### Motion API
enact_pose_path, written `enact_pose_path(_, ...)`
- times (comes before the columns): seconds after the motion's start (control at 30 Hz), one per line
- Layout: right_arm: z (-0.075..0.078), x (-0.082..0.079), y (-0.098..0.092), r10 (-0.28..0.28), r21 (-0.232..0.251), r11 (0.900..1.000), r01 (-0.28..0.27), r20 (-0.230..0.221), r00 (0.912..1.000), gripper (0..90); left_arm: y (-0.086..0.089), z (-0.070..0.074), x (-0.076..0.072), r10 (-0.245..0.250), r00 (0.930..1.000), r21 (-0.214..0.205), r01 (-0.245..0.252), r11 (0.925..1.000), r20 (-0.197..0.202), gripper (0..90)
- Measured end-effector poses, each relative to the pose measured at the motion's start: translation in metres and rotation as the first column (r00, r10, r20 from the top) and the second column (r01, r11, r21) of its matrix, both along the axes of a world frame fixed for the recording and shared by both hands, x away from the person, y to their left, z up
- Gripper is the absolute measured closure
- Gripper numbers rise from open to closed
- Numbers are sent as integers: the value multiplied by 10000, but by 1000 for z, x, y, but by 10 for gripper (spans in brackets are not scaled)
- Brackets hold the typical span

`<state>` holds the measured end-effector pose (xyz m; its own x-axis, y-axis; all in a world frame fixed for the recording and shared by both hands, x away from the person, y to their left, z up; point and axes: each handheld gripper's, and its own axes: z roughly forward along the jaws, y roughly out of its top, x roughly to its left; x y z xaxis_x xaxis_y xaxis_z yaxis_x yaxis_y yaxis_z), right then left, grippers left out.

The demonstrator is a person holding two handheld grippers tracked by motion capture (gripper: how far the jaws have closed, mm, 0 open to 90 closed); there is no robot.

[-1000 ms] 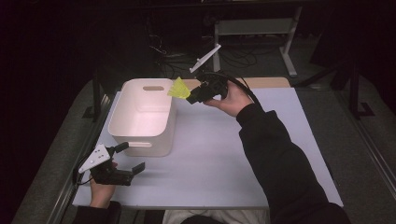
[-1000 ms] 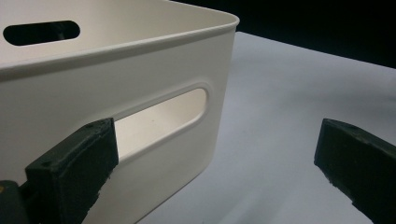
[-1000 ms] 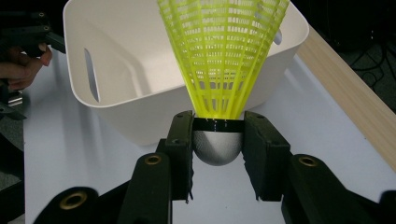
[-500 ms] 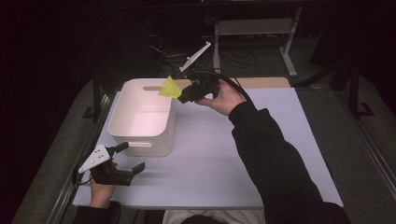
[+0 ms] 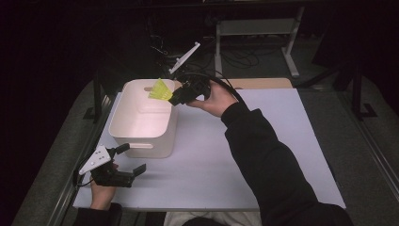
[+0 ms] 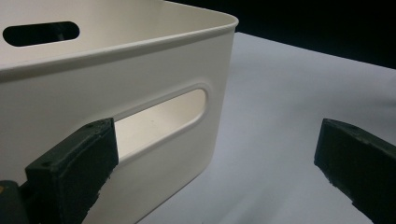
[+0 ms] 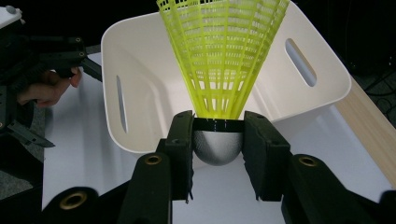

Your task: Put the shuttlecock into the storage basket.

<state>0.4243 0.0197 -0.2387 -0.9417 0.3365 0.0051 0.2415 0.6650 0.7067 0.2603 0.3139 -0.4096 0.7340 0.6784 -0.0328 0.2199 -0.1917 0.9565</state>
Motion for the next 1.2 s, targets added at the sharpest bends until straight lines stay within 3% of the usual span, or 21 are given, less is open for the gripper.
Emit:
enact_pose_path(0.43, -4, -2, 15, 255, 130, 9996, -254, -75, 9996, 634, 0, 0, 0, -11, 10000, -17, 11, 10000, 5, 0)
enact_pose_path(1.2, -29, -3, 45, 867, 94, 9962, -863, -451, 9952, 634, 0, 0, 0, -24, 10000, -14, 24, 10000, -2, 0)
